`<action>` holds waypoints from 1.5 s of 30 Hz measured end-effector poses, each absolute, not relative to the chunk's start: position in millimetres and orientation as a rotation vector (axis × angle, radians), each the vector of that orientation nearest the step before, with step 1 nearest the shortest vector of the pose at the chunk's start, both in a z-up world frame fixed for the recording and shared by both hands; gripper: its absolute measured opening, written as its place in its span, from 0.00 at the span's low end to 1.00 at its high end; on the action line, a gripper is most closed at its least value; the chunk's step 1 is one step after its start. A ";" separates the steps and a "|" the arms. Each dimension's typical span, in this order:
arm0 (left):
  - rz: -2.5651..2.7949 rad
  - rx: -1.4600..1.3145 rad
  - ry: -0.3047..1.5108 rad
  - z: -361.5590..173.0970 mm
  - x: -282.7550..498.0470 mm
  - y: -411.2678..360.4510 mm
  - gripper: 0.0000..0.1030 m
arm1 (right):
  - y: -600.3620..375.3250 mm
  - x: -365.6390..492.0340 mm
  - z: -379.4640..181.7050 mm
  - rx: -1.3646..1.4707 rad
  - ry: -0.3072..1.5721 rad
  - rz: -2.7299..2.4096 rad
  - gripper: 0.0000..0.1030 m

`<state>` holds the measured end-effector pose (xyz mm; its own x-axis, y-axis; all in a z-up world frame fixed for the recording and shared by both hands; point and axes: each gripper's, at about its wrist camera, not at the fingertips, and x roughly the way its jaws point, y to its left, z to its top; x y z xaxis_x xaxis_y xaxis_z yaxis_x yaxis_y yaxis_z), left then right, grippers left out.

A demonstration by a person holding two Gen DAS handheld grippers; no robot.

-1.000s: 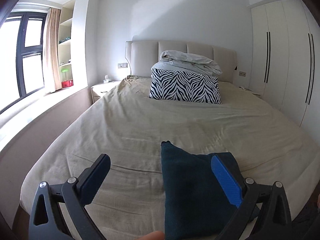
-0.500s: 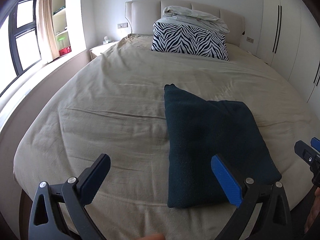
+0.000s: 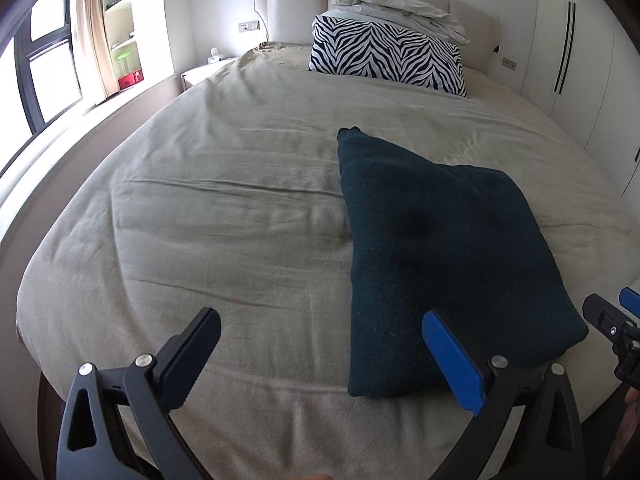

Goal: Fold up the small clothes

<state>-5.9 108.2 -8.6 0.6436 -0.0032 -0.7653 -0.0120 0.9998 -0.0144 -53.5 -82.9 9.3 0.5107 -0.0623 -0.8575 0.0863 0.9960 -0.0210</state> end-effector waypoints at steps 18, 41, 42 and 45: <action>0.002 -0.036 0.888 -13.5 -7.7 108.1 1.00 | -75.7 -53.1 -4.0 0.019 1.068 -0.090 1.00; -0.006 -0.040 0.901 -18.1 -9.4 106.9 1.00 | -72.4 -54.3 -10.0 0.021 1.076 -0.096 1.00; -0.005 -0.040 0.901 -18.3 -9.5 106.8 1.00 | -72.6 -54.4 -10.6 0.021 1.077 -0.096 1.00; -0.004 -0.042 0.901 -18.2 -10.0 106.4 1.00 | -72.3 -55.1 -11.3 0.022 1.078 -0.097 1.00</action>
<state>-10.0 106.4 -18.2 0.6205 -0.0216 -0.7839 -0.0142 0.9991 -0.0388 -55.1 -72.3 -11.3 0.4689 -0.0686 -0.8806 0.0901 0.9955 -0.0296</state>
